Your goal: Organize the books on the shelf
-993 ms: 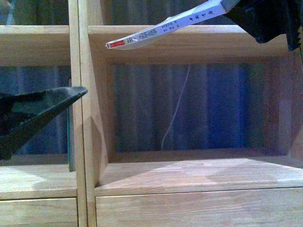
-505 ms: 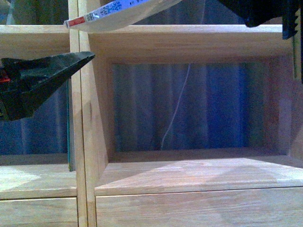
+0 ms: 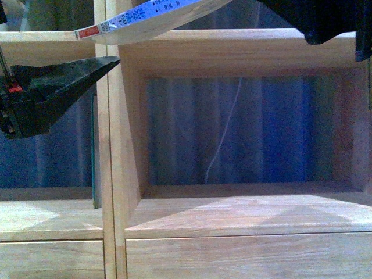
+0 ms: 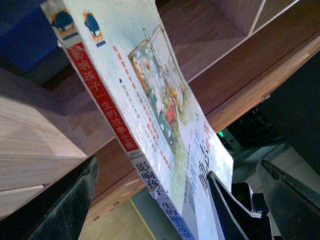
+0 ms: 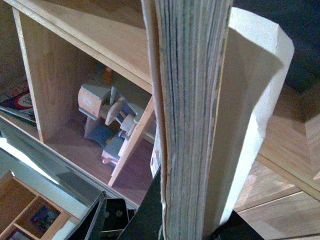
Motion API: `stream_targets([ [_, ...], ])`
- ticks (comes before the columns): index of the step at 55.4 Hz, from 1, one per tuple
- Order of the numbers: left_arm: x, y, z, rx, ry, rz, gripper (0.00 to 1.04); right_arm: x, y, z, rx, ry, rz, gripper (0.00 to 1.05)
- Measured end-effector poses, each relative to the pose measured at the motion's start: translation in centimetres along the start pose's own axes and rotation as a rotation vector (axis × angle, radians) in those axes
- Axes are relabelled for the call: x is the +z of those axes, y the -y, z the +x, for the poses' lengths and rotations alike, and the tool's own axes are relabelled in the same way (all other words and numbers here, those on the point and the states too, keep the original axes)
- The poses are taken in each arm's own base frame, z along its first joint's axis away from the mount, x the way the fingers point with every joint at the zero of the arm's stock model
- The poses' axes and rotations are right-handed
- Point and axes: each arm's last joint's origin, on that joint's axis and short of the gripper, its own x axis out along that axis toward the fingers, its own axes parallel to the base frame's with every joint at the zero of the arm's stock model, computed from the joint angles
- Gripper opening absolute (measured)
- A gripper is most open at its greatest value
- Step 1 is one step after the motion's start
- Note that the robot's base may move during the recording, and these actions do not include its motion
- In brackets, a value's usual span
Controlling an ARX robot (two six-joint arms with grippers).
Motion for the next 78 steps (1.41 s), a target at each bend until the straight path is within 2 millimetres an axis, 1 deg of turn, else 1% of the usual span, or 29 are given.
stream_targets([
  [19, 0.1, 0.0, 0.0, 0.009, 0.023, -0.013, 0.97, -0.5, -1.2, -0.3, 0.044, -0.027, 0.016, 0.07],
  [48, 0.3, 0.1, -0.1, 0.006, 0.059, -0.021, 0.2, -0.6, -1.3, -0.3, 0.046, -0.027, 0.008, 0.07],
  [54, 0.5, 0.3, 0.0, -0.005, 0.064, -0.06, 0.1, -0.6, -1.3, -0.3, 0.042, -0.023, 0.01, 0.07],
  [59, 0.6, 0.5, 0.0, -0.013, 0.068, -0.077, 0.07, -0.6, -1.3, -0.3, 0.041, -0.023, 0.015, 0.07],
  [78, 0.8, 0.5, -0.1, -0.019, 0.07, -0.086, 0.07, -0.7, -1.3, -0.3, 0.028, -0.032, 0.018, 0.07],
])
